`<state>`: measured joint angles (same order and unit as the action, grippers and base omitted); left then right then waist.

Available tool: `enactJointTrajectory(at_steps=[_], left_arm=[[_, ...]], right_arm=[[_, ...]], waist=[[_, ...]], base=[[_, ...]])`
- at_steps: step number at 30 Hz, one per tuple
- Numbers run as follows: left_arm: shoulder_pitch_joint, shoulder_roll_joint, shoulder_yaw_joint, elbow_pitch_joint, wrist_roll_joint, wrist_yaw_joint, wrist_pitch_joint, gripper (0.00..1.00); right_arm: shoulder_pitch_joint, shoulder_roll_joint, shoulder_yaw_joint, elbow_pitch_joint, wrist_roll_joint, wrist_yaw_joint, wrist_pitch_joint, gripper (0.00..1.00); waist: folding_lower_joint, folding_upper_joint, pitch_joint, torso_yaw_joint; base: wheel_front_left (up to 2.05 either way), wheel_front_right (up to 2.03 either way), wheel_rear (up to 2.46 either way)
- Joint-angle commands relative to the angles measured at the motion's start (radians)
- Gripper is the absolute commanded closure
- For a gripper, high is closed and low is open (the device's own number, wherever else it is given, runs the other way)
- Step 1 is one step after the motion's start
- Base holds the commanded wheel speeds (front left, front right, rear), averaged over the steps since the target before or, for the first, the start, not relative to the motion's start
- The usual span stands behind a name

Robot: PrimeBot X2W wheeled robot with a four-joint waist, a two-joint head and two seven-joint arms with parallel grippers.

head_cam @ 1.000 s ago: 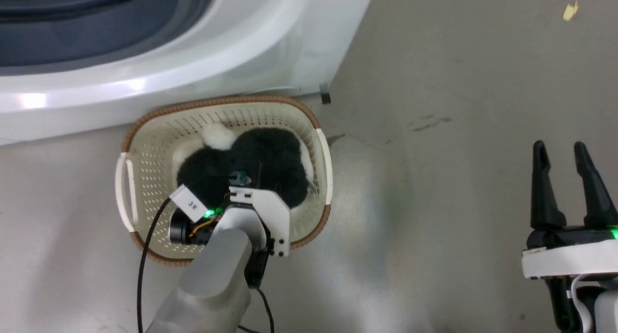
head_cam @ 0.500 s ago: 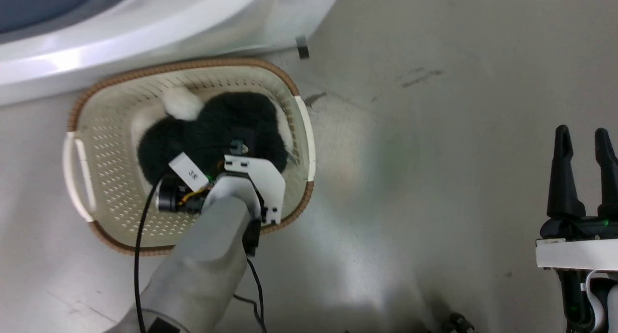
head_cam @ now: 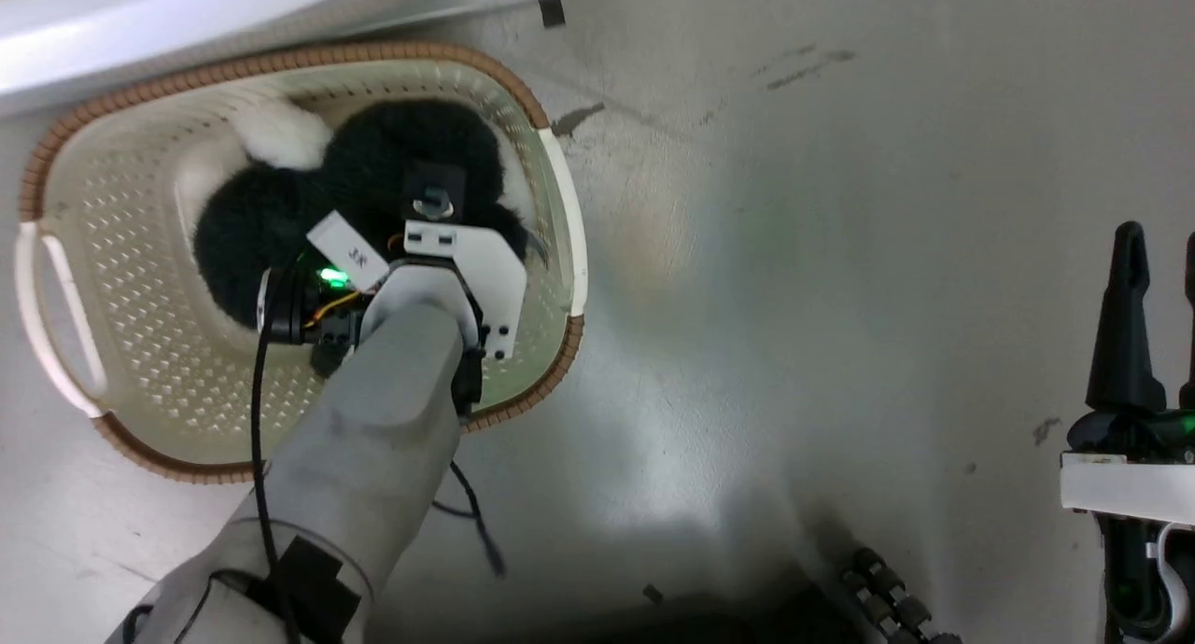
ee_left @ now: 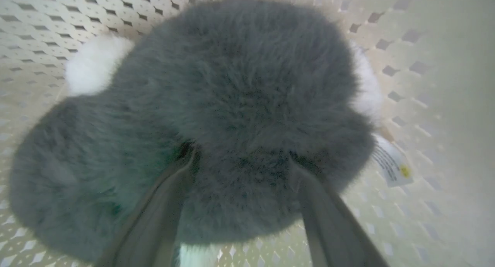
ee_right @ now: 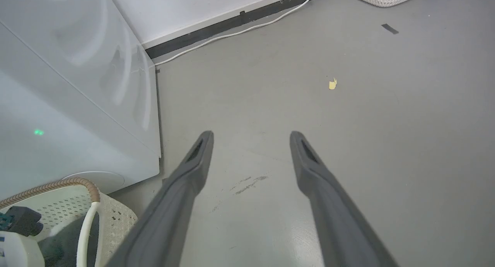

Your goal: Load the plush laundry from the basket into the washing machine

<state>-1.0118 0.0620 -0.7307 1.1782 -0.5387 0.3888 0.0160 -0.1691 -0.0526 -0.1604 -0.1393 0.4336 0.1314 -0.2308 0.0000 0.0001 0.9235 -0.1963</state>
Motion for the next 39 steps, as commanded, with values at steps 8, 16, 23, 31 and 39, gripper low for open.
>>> enactJointTrajectory(at_steps=[8,16,23,31,39], left_arm=[[-0.051,-0.002,-0.041,0.098,-0.082,-0.020,0.102,1.00],[-0.053,-0.007,-0.051,0.082,-0.091,-0.055,0.072,1.00],[-0.033,-0.010,-0.056,0.062,-0.106,-0.099,0.011,1.00],[0.015,-0.011,-0.046,0.027,-0.158,-0.169,-0.041,1.00],[0.093,-0.012,-0.054,-0.043,-0.226,-0.205,-0.080,1.00]], right_arm=[[-0.024,0.002,-0.014,-0.022,0.031,-0.001,-0.021,0.00],[-0.029,0.002,-0.013,-0.018,0.028,-0.001,-0.023,0.00],[-0.048,0.002,-0.006,-0.016,0.014,-0.001,-0.020,0.00],[-0.057,0.002,-0.005,-0.008,-0.007,-0.001,-0.009,0.00],[-0.050,0.002,-0.003,0.005,-0.024,-0.001,0.012,0.00]], waist=[[0.0000,-0.0001,0.064,-0.010],[0.0000,-0.0001,0.053,0.009],[0.0000,-0.0001,0.013,0.039],[0.0000,-0.0001,-0.078,0.088],[0.0000,-0.0001,-0.205,0.138]], base=[[0.00,0.00,0.00],[0.00,0.00,0.00],[0.00,0.00,0.00],[0.00,0.00,0.00],[0.00,0.00,0.00]])
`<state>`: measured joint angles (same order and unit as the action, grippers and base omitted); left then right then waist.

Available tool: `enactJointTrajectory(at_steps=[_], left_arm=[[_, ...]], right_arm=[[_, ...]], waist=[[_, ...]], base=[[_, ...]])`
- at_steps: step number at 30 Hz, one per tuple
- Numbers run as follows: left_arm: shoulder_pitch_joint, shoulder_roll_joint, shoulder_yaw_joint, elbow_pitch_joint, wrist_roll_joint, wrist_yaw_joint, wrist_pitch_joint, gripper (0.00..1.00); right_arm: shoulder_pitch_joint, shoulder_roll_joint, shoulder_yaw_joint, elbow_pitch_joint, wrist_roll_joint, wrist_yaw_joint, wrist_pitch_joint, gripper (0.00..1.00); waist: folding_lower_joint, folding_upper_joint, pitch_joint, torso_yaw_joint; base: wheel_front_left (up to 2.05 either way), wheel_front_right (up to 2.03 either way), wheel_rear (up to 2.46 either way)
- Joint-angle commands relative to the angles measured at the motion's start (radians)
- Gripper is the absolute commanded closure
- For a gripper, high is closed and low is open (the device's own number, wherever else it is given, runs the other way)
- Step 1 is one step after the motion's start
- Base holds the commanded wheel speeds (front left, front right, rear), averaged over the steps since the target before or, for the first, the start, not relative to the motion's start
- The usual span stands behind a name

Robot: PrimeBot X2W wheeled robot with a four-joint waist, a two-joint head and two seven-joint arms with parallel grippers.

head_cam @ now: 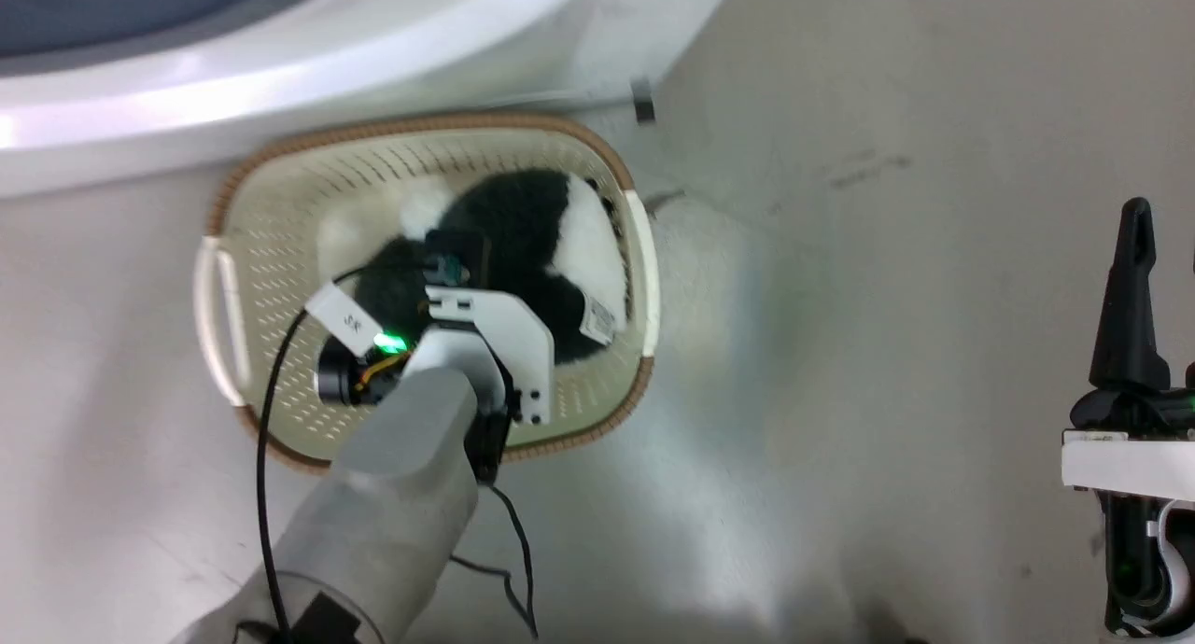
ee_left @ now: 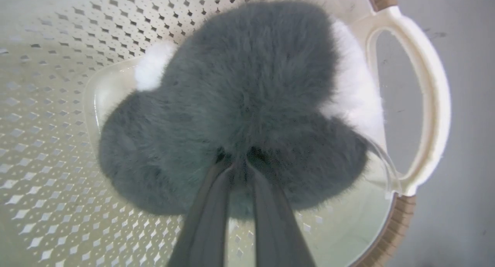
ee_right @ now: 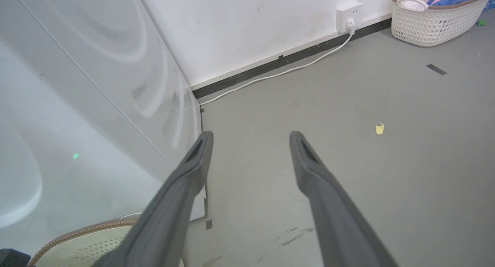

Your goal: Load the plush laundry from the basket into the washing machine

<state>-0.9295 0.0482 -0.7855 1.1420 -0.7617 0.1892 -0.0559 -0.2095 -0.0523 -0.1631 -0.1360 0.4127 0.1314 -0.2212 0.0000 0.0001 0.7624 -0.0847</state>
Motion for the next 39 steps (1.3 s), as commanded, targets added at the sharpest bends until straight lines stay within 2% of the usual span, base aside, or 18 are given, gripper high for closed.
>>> enactJointTrajectory(at_steps=[1,9,15,23,31,36,39], left_arm=[[0.021,0.002,-0.002,-0.016,-0.012,-0.009,-0.014,1.00],[0.129,0.002,-0.003,-0.089,-0.096,-0.033,-0.082,1.00],[0.234,0.002,0.035,-0.136,-0.182,-0.042,-0.143,1.00],[0.362,0.009,0.108,-0.248,-0.221,-0.041,-0.201,1.00],[0.540,0.056,0.266,-0.546,-0.137,0.033,-0.206,1.00],[0.664,0.061,0.362,-0.748,-0.058,0.080,-0.206,1.00],[0.718,0.060,0.399,-0.843,-0.007,0.092,-0.206,1.00]], right_arm=[[-0.007,0.002,0.000,0.005,-0.005,-0.001,0.004,0.00],[0.039,0.002,-0.001,0.042,-0.016,-0.001,0.013,0.00],[0.084,0.002,0.000,0.077,-0.021,-0.001,0.016,0.00],[0.155,0.002,-0.009,0.111,-0.020,-0.001,0.020,0.00],[0.211,0.002,-0.012,0.135,-0.008,-0.001,0.018,0.00],[0.230,0.002,-0.017,0.145,-0.001,-0.001,0.014,0.00],[0.238,0.002,-0.019,0.152,0.002,-0.001,0.011,0.00]], waist=[[0.0000,-0.0001,-0.063,0.033],[0.0000,-0.0001,-0.220,0.080],[0.0000,-0.0001,-0.343,0.115],[0.0000,-0.0001,-0.486,0.170],[0.0000,-0.0001,-0.591,0.206],[0.0000,-0.0001,-0.623,0.223],[0.0000,-0.0001,-0.637,0.232]], base=[[0.00,0.00,0.00],[0.00,0.00,0.00],[0.00,0.00,0.00],[0.00,0.00,0.00],[0.00,0.00,0.00],[0.00,0.00,0.00],[0.00,0.00,0.00]])
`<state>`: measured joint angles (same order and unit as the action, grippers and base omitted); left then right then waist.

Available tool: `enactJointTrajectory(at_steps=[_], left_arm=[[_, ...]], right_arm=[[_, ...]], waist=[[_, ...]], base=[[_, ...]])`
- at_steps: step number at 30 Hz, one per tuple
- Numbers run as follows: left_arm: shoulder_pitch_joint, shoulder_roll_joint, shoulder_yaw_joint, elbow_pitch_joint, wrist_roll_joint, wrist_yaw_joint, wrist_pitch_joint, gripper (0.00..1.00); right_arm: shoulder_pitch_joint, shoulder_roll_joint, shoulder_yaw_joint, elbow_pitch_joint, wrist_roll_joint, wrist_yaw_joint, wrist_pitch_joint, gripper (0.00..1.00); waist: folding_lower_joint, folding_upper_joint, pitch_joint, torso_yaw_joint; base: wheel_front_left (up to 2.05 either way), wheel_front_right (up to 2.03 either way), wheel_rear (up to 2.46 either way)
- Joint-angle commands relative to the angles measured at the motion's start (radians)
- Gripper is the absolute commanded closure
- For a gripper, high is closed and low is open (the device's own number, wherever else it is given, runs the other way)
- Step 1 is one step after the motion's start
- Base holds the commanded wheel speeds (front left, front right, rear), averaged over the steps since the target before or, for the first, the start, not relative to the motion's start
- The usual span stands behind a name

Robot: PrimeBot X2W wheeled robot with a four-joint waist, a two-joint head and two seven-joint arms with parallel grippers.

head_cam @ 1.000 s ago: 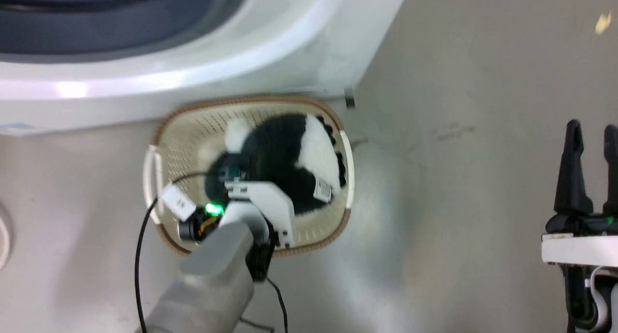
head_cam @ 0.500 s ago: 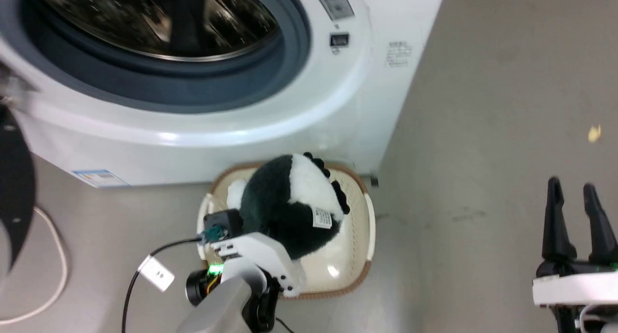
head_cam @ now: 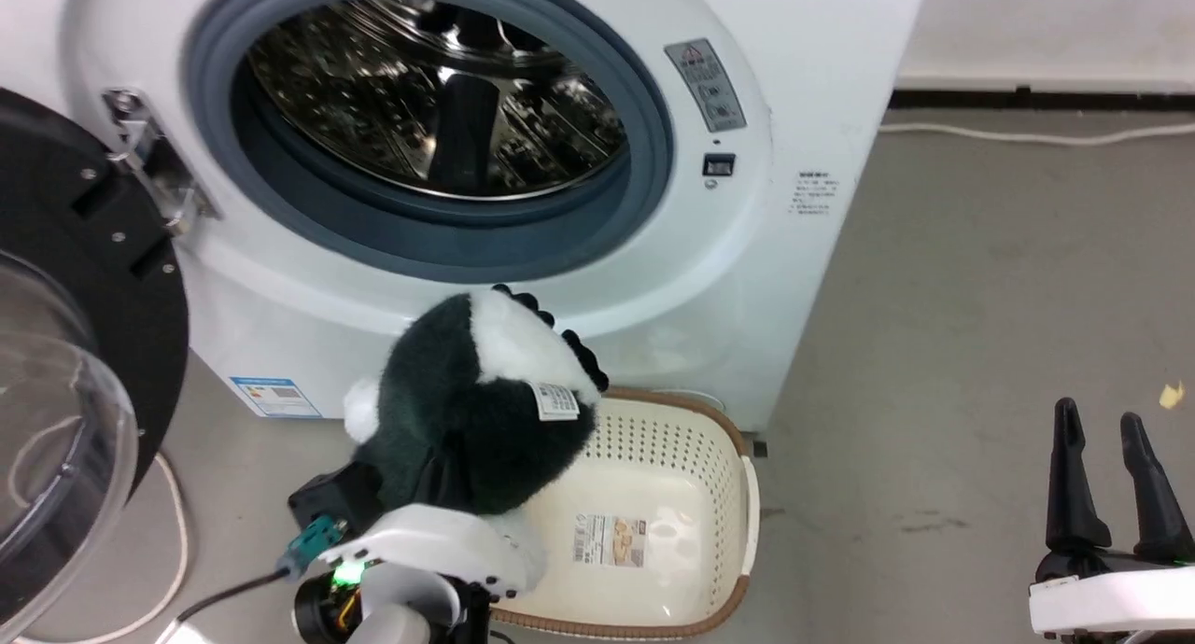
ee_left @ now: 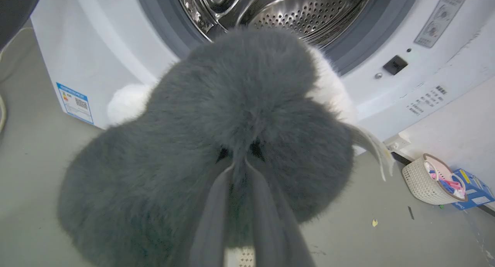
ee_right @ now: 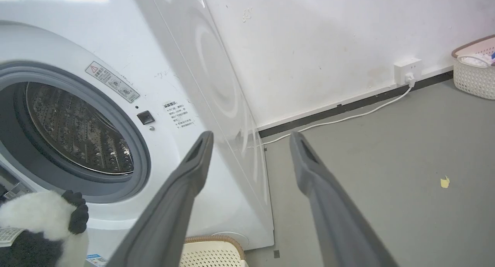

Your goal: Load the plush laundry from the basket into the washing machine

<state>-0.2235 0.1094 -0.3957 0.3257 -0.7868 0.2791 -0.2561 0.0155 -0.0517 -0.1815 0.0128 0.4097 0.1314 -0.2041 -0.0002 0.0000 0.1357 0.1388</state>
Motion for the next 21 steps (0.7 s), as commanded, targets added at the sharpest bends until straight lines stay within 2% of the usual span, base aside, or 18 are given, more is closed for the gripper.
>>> enactJointTrajectory(at_steps=[1,10,17,21], left_arm=[[0.026,-0.002,0.021,-0.055,0.036,0.003,-0.006,1.00],[0.080,-0.022,0.105,-0.205,0.197,-0.014,-0.006,1.00],[-0.027,-0.039,0.148,-0.153,0.259,-0.041,-0.006,1.00],[-0.139,-0.042,0.188,-0.078,0.291,-0.062,-0.006,1.00]], right_arm=[[0.015,0.001,0.000,0.005,0.007,-0.001,-0.007,0.00],[0.018,0.001,0.006,0.017,0.016,-0.001,-0.013,0.00],[0.003,0.001,0.007,0.011,0.018,-0.001,-0.012,0.00],[-0.017,0.001,0.008,0.001,0.018,-0.001,-0.009,0.00]], waist=[[0.0002,0.0000,-0.014,0.010],[0.0002,0.0000,-0.031,0.000],[0.0002,0.0000,-0.006,-0.024],[0.0002,0.0000,0.031,-0.047]], base=[[0.00,0.00,0.00],[0.00,0.00,0.00],[0.00,0.00,0.00],[0.00,0.00,0.00]])
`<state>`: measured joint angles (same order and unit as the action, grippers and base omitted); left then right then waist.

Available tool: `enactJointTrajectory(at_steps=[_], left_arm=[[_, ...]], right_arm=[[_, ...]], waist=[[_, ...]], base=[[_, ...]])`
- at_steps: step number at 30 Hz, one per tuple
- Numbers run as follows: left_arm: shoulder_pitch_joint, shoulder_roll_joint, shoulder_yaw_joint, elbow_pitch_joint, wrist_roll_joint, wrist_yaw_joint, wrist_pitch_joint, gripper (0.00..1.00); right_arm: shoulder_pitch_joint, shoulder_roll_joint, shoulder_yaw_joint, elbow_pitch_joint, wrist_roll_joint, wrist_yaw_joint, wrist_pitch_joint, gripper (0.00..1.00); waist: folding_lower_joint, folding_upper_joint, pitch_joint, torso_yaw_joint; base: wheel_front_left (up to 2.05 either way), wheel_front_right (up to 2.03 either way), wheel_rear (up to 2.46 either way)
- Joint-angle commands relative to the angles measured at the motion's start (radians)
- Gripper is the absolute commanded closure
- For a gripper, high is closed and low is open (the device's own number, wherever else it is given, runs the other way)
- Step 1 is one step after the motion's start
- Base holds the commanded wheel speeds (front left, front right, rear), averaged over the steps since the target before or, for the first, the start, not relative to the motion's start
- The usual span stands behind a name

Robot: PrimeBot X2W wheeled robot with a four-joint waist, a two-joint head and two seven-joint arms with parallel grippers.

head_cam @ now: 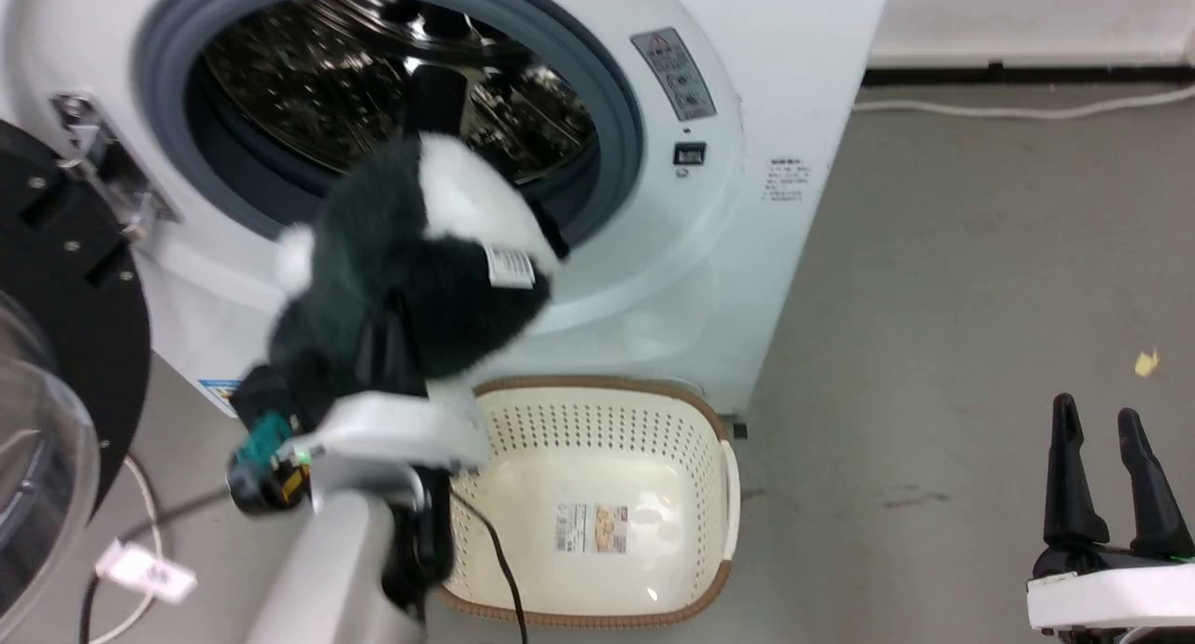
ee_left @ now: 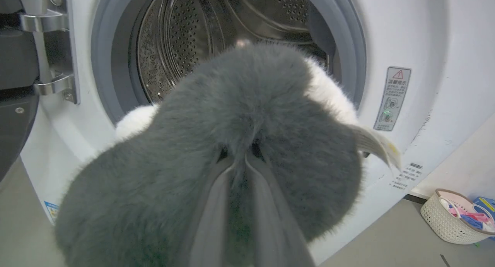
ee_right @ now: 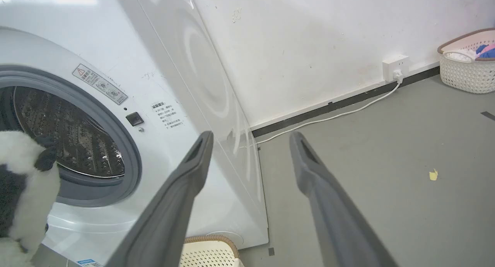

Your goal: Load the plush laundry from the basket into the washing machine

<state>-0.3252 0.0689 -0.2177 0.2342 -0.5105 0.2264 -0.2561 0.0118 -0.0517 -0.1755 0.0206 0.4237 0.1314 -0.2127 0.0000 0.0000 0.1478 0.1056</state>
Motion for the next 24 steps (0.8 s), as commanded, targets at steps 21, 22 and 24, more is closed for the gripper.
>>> enactJointTrajectory(at_steps=[21,22,24], left_arm=[[-0.645,0.208,0.039,0.318,0.154,-0.037,0.114,1.00],[-0.669,0.221,0.033,0.320,0.164,-0.035,0.132,1.00],[-0.719,0.247,0.024,0.323,0.183,-0.032,0.164,1.00]], right_arm=[[-0.132,0.001,-0.015,-0.105,-0.014,-0.001,0.035,0.00],[-0.138,0.001,-0.014,-0.111,-0.016,-0.001,0.036,0.00],[-0.151,0.001,-0.012,-0.125,-0.017,-0.001,0.040,0.00]], waist=[[0.0000,0.0000,0.337,-0.105],[0.0000,0.0000,0.354,-0.109],[0.0000,0.0000,0.391,-0.118]], base=[[0.00,0.00,0.00],[0.00,0.00,0.00],[0.00,0.00,0.00]])
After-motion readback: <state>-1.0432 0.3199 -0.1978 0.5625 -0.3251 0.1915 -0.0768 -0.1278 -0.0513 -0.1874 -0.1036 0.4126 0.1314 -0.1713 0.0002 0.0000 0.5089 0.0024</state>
